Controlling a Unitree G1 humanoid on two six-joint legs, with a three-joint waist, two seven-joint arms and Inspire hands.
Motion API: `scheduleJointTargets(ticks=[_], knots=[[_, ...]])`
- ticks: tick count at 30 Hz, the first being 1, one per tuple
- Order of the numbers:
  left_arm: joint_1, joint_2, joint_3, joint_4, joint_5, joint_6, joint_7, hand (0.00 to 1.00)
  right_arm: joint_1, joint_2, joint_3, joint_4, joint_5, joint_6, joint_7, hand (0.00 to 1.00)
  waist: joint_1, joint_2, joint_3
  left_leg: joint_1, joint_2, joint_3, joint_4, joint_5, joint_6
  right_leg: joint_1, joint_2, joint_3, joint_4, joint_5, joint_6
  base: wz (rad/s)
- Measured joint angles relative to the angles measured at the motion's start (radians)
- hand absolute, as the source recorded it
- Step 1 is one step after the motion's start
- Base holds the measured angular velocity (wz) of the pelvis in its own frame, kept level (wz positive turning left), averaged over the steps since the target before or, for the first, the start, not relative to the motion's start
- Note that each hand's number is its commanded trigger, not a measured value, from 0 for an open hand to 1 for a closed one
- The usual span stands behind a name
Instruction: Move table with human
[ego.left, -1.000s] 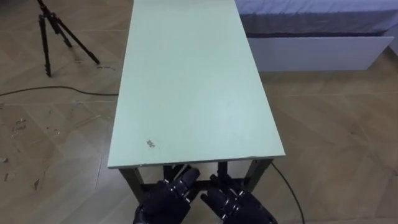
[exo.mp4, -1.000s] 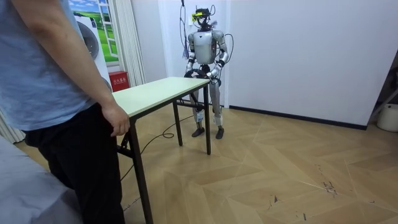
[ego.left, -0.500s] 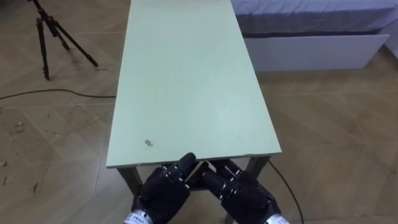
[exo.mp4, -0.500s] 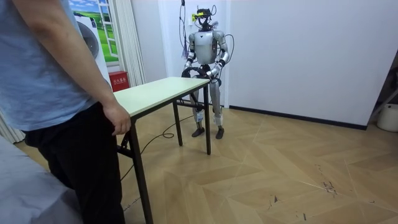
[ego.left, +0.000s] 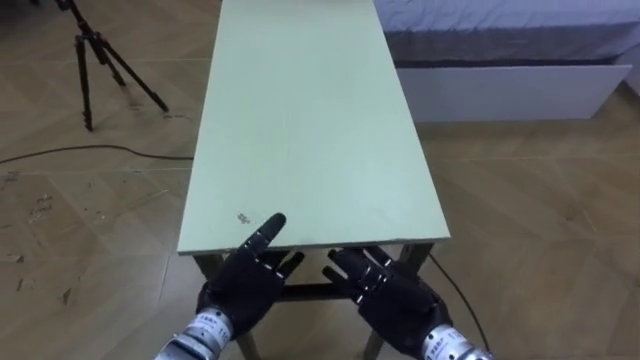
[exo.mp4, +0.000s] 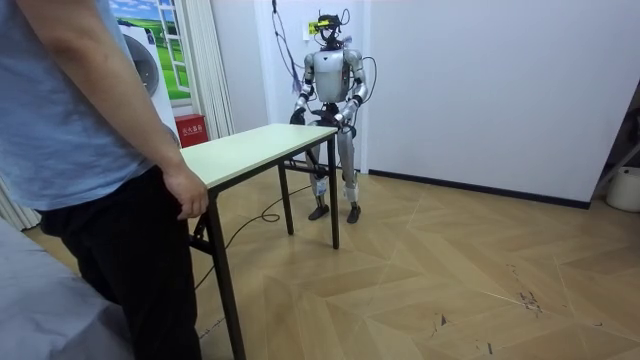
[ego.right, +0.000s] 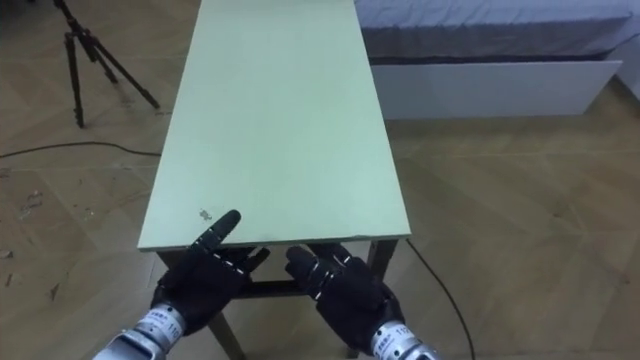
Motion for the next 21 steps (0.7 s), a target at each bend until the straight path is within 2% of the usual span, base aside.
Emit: scheduleJointTargets(ticks=[4,8,13,17,21], knots=[[-0.009,-0.015,0.071,0.015,-0.002,-0.008,0.055,0.00,-0.018,0.007,-0.035,0.000,0.004,0.003,-0.084,0.00,-0.004,0.000,0.0000,-0.001,-0.001,0.004,0.000,0.000,0.000,-0.004,0.000,0.007,0.002,0.000,0.000,-0.02],[-0.014,-0.028,0.075,0.016,-0.003,-0.013,0.083,0.00,-0.028,0.038,-0.084,0.000,0.042,0.003,-0.169,0.00,-0.001,0.000,0.0001,-0.001,-0.001,0.004,0.000,0.001,0.001,-0.002,0.000,0.005,0.001,0.000,0.000,0.00],[-0.031,-0.059,0.103,0.027,0.000,-0.012,0.136,0.00,-0.036,0.077,-0.128,0.002,0.118,0.000,-0.247,0.00,-0.001,0.000,0.0007,0.004,0.000,-0.002,0.000,0.001,0.001,0.006,0.000,-0.002,-0.003,0.000,0.000,0.03],[-0.032,-0.067,0.107,0.027,0.000,-0.011,0.146,0.00,-0.039,0.089,-0.139,0.002,0.153,-0.004,-0.259,0.00,-0.001,0.003,0.0033,0.004,-0.001,-0.001,0.000,0.001,0.001,0.006,0.000,-0.002,-0.004,0.000,0.000,0.00],[-0.033,-0.079,0.113,0.028,-0.002,-0.009,0.166,0.00,-0.040,0.092,-0.150,0.002,0.241,-0.004,-0.259,0.00,-0.005,0.013,0.0098,0.001,-0.001,0.000,0.000,0.001,0.001,0.005,-0.001,-0.002,-0.006,0.000,0.001,0.00]])
